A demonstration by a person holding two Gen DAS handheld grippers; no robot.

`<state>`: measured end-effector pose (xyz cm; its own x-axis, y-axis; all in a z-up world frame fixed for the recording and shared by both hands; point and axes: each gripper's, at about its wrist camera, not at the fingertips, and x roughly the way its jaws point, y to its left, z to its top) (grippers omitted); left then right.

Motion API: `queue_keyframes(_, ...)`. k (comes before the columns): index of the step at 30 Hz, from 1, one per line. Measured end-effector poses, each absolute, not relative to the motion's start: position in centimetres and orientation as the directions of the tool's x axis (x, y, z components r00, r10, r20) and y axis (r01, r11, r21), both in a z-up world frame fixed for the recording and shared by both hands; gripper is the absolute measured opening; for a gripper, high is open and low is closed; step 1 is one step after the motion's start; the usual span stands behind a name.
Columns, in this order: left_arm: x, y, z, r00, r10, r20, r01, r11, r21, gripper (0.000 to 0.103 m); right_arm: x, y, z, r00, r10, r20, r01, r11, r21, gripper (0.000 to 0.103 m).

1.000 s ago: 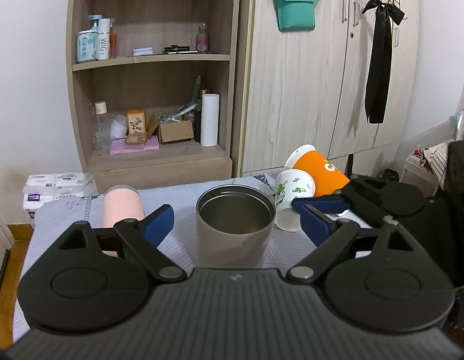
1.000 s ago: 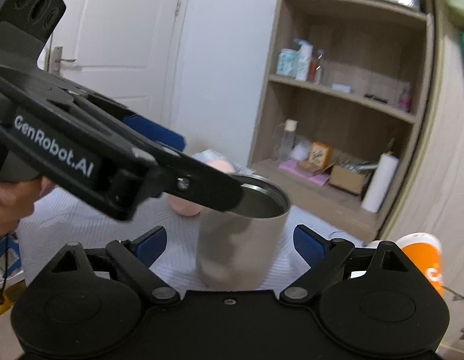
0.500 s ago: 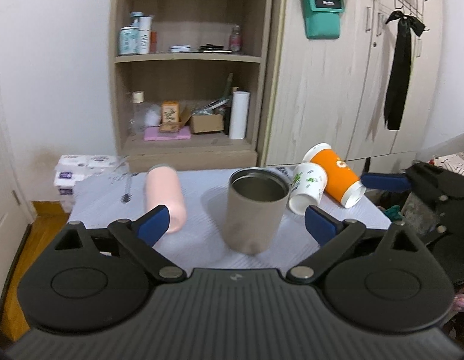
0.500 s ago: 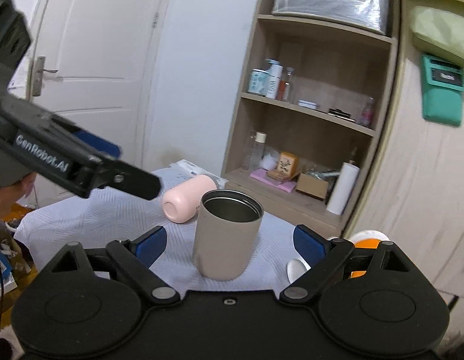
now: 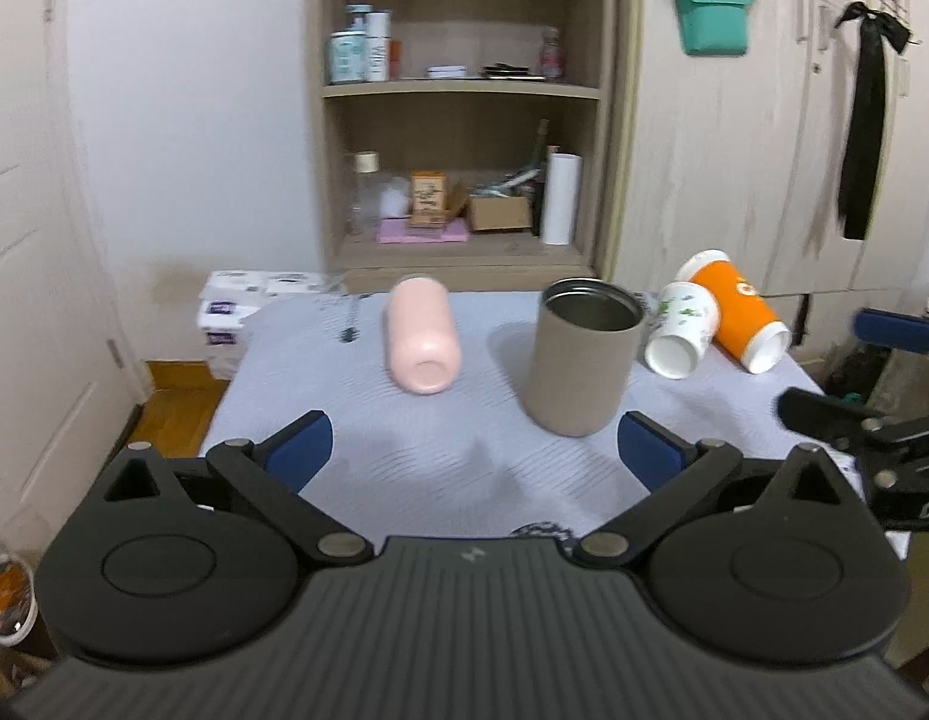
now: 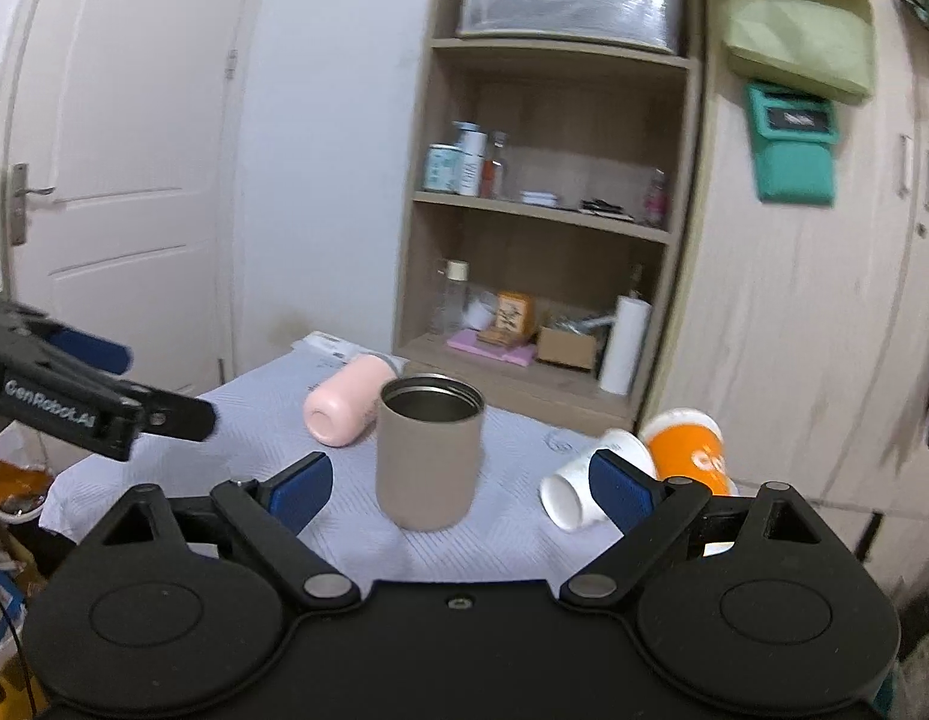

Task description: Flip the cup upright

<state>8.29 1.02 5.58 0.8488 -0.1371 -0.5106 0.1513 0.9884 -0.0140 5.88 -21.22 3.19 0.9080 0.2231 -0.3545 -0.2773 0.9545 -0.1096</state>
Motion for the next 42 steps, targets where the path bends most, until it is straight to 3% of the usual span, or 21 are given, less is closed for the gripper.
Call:
queue_keyframes(7,5.8,1.8,5.5,0.888,-0.032,-0.459,0.044,0.999,0.015,0.103,4.7,-20.8,3.3,0.916,0.161,-0.366,-0.213,0.972,-0.104,0.098)
queue_keyframes(10,4.9,1.7,5.5,0.898,-0.011,-0.440,0.029,0.999,0.034,0.103,3.7,-20.4,3.4,0.929,0.142,-0.341,-0.188,0.976,-0.106,0.103)
queue_keyframes(15,4.4,1.3,5.1,0.895,0.060,-0.442,-0.030,0.997,0.075,0.103,2.1,-20.0,3.1,0.956,0.100,-0.275,-0.131,0.987,-0.096,0.103)
queue_keyframes(23,3.6,1.0,3.6,0.912,-0.012,-0.410,0.034,0.998,0.047,0.103,0.8,-20.5,1.5,0.971,0.074,-0.227,-0.084,0.996,-0.039,0.103)
queue_keyframes(30,2.9,0.2,2.9,0.932,-0.017,-0.361,0.051,0.995,0.086,0.103,1.7,-21.3,0.1,0.962,0.035,-0.269,-0.044,0.999,-0.025,0.103)
queue_keyframes(42,3.7,0.8,2.2,0.916,-0.034,-0.401,0.054,0.998,0.038,0.103,1.8,-21.4,-0.3,0.957,0.025,-0.289,-0.035,0.999,-0.031,0.103)
